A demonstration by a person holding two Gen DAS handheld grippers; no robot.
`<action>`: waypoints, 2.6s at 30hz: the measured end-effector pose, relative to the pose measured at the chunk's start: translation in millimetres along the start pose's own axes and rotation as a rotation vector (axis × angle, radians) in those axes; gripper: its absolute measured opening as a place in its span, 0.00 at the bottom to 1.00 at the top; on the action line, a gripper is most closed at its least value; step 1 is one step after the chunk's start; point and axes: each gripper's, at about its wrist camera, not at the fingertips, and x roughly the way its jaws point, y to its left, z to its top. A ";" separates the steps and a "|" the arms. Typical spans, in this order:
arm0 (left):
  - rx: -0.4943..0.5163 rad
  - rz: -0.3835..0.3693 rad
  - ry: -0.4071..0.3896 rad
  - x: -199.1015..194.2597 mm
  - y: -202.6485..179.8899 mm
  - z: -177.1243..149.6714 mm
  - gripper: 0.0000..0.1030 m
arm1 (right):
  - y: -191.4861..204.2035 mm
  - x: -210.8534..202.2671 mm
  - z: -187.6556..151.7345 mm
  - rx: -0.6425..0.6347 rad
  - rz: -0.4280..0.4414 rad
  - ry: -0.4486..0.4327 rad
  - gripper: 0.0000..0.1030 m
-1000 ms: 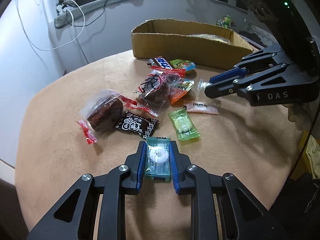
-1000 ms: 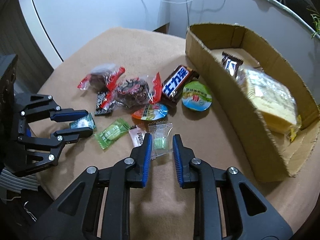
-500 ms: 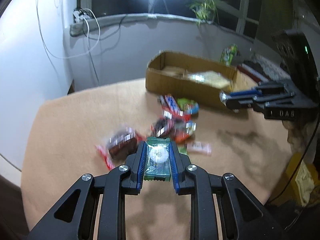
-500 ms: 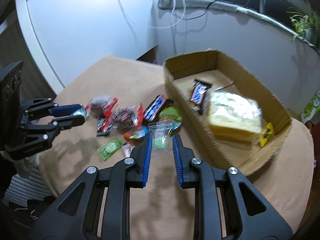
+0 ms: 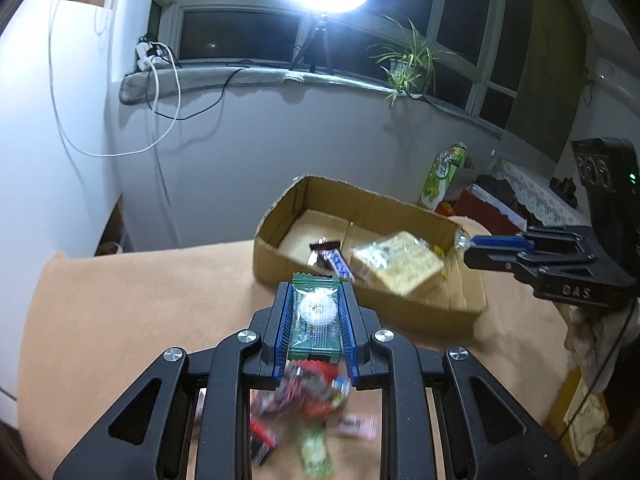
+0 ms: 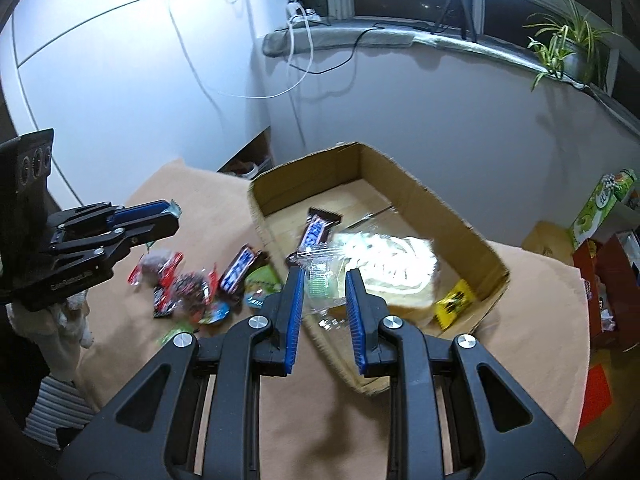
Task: Organize snacks
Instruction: 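Lift the teal mint packet with the left gripper and carry it over the box, then open the left gripper to drop the teal mint packet into the box, then move both grippers back over the remaining snacks on the table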
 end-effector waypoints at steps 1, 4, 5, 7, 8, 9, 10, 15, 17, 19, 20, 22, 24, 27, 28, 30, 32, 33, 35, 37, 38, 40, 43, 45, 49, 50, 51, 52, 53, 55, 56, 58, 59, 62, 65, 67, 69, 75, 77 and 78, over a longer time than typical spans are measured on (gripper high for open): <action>-0.004 -0.002 -0.001 3.8 -0.4 4.0 0.20 | -3.3 0.8 1.4 0.004 -0.001 0.000 0.22; -0.003 0.000 -0.004 15.6 -3.4 17.3 0.20 | -15.0 5.2 7.6 0.019 -0.007 0.003 0.22; 0.000 0.002 -0.005 19.8 -4.7 22.0 0.20 | -17.4 6.6 8.8 0.021 -0.010 0.004 0.22; 0.002 0.002 -0.001 26.8 -6.0 28.4 0.20 | -24.8 10.8 11.8 0.029 -0.025 0.007 0.22; -0.001 0.000 0.002 30.6 -6.2 31.0 0.20 | -29.2 13.1 13.1 0.036 -0.029 0.010 0.22; -0.002 -0.001 0.007 34.3 -6.7 32.6 0.20 | -32.5 15.1 14.3 0.041 -0.031 0.012 0.22; -0.003 -0.001 0.010 37.1 -7.1 33.4 0.20 | -37.1 17.7 15.2 0.048 -0.035 0.015 0.22; -0.004 0.011 0.038 56.5 -10.3 37.4 0.20 | -56.7 29.5 15.6 0.077 -0.066 0.039 0.22; -0.002 0.020 0.051 64.4 -12.1 37.4 0.20 | -61.7 32.7 14.6 0.083 -0.072 0.046 0.22; -0.001 0.022 0.059 69.9 -13.1 38.7 0.20 | -66.3 36.6 13.7 0.088 -0.079 0.055 0.22; -0.001 0.026 0.063 72.9 -13.8 38.4 0.20 | -68.2 38.2 13.3 0.090 -0.079 0.059 0.22; -0.002 0.028 0.072 77.5 -13.8 38.5 0.20 | -70.7 41.3 12.5 0.093 -0.079 0.066 0.22; -0.008 0.029 0.082 82.5 -13.7 37.5 0.20 | -72.2 43.5 11.6 0.095 -0.078 0.070 0.22; -0.002 0.033 0.092 86.7 -15.2 37.3 0.20 | -73.5 46.4 11.7 0.099 -0.078 0.074 0.22; 0.000 0.033 0.096 87.7 -16.0 36.9 0.20 | -73.7 47.3 11.7 0.099 -0.079 0.076 0.22; 0.000 0.033 0.098 88.8 -16.6 36.5 0.21 | -73.6 48.3 12.0 0.098 -0.082 0.080 0.22; 0.002 0.035 0.098 89.7 -17.7 38.1 0.22 | -72.3 48.2 12.4 0.092 -0.093 0.077 0.24; 0.004 0.036 0.098 90.0 -18.0 38.6 0.22 | -71.7 48.0 12.7 0.092 -0.093 0.075 0.35; 0.008 0.050 0.109 91.2 -19.7 39.2 0.36 | -70.8 45.2 12.5 0.089 -0.095 0.062 0.58; 0.010 0.058 0.103 90.7 -20.9 39.5 0.56 | -68.9 41.9 12.4 0.084 -0.099 0.049 0.63; 0.014 0.062 0.092 88.4 -21.4 39.7 0.56 | -68.4 41.1 12.5 0.085 -0.096 0.048 0.63; 0.015 0.060 0.087 86.4 -21.2 40.5 0.56 | -67.1 39.4 12.4 0.083 -0.093 0.046 0.63; 0.013 0.057 0.077 80.9 -20.6 41.1 0.56 | -64.1 36.9 11.6 0.078 -0.095 0.041 0.63; 0.014 0.056 0.070 76.4 -20.7 41.1 0.56 | -61.8 34.8 11.1 0.076 -0.093 0.038 0.63; 0.020 0.062 0.054 64.5 -21.0 42.8 0.56 | -54.7 28.3 10.1 0.065 -0.087 0.029 0.63; 0.023 0.063 0.049 60.1 -21.3 42.9 0.56 | -52.1 25.7 9.8 0.061 -0.087 0.025 0.63; 0.025 0.063 0.044 56.7 -21.5 42.7 0.56 | -50.2 23.7 9.8 0.057 -0.085 0.021 0.63; 0.027 0.061 0.039 52.3 -21.6 42.1 0.56 | -46.8 20.3 9.5 0.051 -0.082 0.015 0.63; 0.031 0.062 0.032 46.9 -21.8 41.2 0.56 | -44.5 17.9 9.3 0.047 -0.080 0.012 0.63; 0.032 0.066 0.019 35.8 -21.1 38.3 0.56 | -38.2 12.8 8.7 0.039 -0.071 0.004 0.63; 0.027 0.064 0.014 31.5 -20.7 36.5 0.56 | -34.4 10.5 8.1 0.034 -0.067 0.001 0.63; 0.012 0.062 0.003 22.0 -17.6 32.6 0.56 | -26.5 6.0 6.7 0.018 -0.059 -0.005 0.63; 0.001 0.064 0.002 15.8 -14.7 28.6 0.56 | -22.7 4.1 5.9 0.009 -0.056 -0.007 0.63; -0.011 0.076 0.002 3.0 -10.0 18.5 0.56 | -7.5 -2.1 2.0 -0.024 -0.041 -0.019 0.63; -0.021 0.085 -0.003 -10.8 -6.1 6.7 0.56 | 6.5 -5.5 -4.4 -0.051 -0.015 -0.014 0.63; -0.028 0.095 -0.003 -19.7 -2.9 -1.6 0.56 | 18.5 -6.4 -11.2 -0.079 0.013 0.000 0.63; -0.039 0.096 -0.003 -26.4 -0.7 -8.6 0.56 | 32.2 -6.5 -19.2 -0.115 0.041 0.017 0.63; -0.057 0.082 0.036 -38.7 -0.3 -37.4 0.39 | 65.1 7.3 -45.3 -0.178 0.147 0.106 0.63; -0.055 0.068 0.071 -36.2 -2.2 -47.9 0.36 | 74.8 16.2 -53.4 -0.200 0.178 0.148 0.56; -0.053 0.063 0.085 -34.6 -3.4 -52.4 0.36 | 77.4 19.2 -55.8 -0.207 0.185 0.161 0.52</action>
